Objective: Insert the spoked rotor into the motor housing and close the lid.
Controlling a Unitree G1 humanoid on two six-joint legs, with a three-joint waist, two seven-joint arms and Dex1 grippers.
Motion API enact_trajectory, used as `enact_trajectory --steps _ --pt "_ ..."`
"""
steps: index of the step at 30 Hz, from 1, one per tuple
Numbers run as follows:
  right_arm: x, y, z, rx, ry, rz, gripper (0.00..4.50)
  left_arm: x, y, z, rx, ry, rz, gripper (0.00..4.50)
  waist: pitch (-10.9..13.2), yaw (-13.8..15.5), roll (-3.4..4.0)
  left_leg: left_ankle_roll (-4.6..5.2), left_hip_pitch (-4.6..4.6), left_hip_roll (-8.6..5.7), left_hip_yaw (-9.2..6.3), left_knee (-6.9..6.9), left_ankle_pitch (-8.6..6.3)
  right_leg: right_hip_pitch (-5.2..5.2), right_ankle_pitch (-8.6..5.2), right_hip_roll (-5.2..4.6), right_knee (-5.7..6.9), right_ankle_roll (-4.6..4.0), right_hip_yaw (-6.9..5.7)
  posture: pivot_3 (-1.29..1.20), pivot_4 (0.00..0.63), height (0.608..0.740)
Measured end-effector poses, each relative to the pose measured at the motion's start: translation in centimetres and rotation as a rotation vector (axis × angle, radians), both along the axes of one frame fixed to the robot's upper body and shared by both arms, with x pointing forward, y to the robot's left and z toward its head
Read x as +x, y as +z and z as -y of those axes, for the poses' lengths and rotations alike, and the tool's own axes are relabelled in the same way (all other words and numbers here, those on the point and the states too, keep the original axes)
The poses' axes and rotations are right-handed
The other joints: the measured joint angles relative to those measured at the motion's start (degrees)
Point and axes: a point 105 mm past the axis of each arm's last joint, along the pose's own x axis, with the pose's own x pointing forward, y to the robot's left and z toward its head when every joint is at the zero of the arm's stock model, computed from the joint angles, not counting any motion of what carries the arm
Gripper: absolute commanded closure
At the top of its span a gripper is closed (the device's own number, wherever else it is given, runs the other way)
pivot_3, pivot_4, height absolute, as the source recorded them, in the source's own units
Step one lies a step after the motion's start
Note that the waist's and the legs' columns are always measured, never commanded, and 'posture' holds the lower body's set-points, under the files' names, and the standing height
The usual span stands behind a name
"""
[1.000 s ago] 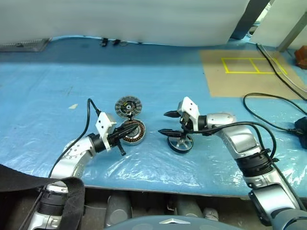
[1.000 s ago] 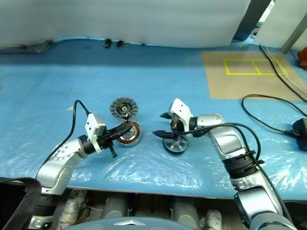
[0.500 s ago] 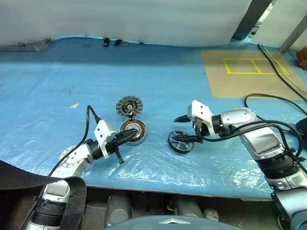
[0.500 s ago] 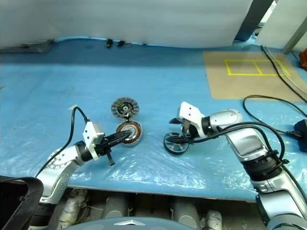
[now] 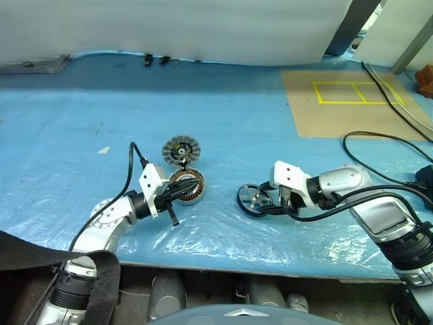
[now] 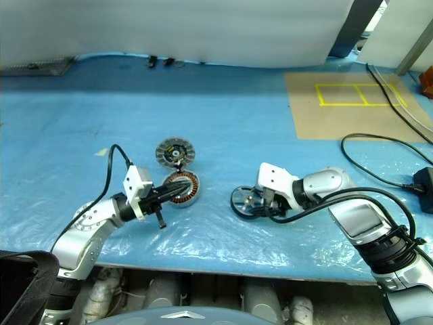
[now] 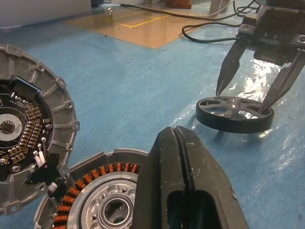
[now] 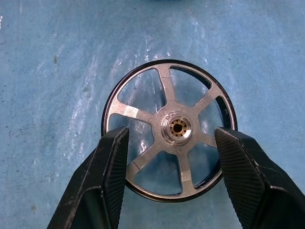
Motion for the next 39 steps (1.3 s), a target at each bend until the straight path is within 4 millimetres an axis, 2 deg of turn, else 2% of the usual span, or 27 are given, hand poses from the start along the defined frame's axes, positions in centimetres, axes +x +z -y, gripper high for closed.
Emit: enact_trajectory --steps 11,14,16,25,26,28,31,34,36,39 --pt "0.7 -0.2 -0.7 -0.017 0.048 0.059 1.56 -0.1 -0.4 -0.1 0.002 0.007 -0.02 4.5 0.0 0.0 0.0 0.01 -0.01 0.0 0.0 0.01 0.0 0.0 0.01 0.0 0.02 -0.03 0.0 0.0 0.15 0.74" --pt "0.8 -0.6 -1.1 -0.025 0.072 0.063 2.17 -0.2 -0.7 -0.2 0.011 0.012 -0.03 4.5 0.0 0.0 0.0 0.01 0.0 0.0 0.0 0.01 0.0 0.0 0.01 0.0 0.03 -0.03 0.0 0.0 0.15 0.74" --pt "1.1 -0.7 -1.0 -0.035 0.078 0.073 2.82 -0.3 -0.9 -0.3 0.015 0.016 -0.034 4.5 0.0 0.0 0.01 0.01 0.0 0.0 0.0 0.04 0.0 0.02 0.02 0.0 0.03 -0.03 0.0 0.0 0.15 0.74" --pt "1.6 -0.6 -1.0 -0.056 0.115 0.092 2.91 -0.3 -1.1 -0.7 0.014 0.046 -0.036 4.5 0.0 -0.2 -0.06 0.0 0.31 0.01 0.0 0.03 0.0 0.28 0.0 0.0 0.03 0.0 0.0 0.0 0.15 0.74" --pt "1.7 -0.7 -1.0 -0.056 0.12 0.091 3.16 -0.3 -1.1 -0.8 0.015 0.053 -0.034 4.5 -0.1 -0.2 -0.08 0.0 0.34 0.02 0.0 0.03 0.0 0.29 0.0 0.0 0.03 0.0 0.01 0.0 0.15 0.74" --pt "1.9 -0.8 -1.3 -0.054 0.131 0.095 3.23 -0.2 -1.2 -1.2 0.018 0.077 -0.029 4.5 -0.1 -0.4 -0.19 0.0 0.41 0.06 0.0 0.02 0.0 0.36 0.0 0.03 0.04 0.0 0.0 0.0 0.15 0.74" --pt "2.6 -0.7 -2.3 -0.046 0.149 0.107 3.23 0.0 -1.1 -2.1 0.015 0.128 -0.014 4.5 -0.2 -0.8 -0.29 0.0 0.45 0.12 -0.02 0.05 0.0 0.44 -0.13 0.08 0.07 0.24 0.01 0.0 0.15 0.74" --pt "3.4 0.2 -4.5 0.024 0.176 0.098 3.23 -0.1 -0.9 -3.0 0.001 0.187 0.003 4.5 -0.2 -1.1 -0.26 0.0 0.48 0.13 -0.02 0.13 0.0 0.25 -0.11 0.09 0.22 0.21 0.01 0.0 0.15 0.74" --pt "3.8 1.8 -6.3 0.088 0.205 0.095 3.23 -0.4 -1.1 -3.5 0.001 0.211 0.001 4.5 -0.1 -1.1 -0.2 0.0 0.32 0.13 -0.02 0.2 0.0 0.09 0.08 0.09 0.36 -0.13 0.03 0.0 0.15 0.74" --pt "4.4 4.8 -8.7 0.156 0.266 0.119 3.23 -1.2 -1.7 -4.5 0.004 0.257 -0.011 4.5 -0.1 -0.9 -0.19 0.0 0.25 0.15 0.0 0.14 0.0 0.05 0.09 0.09 0.28 -0.17 0.02 0.0 0.15 0.74"
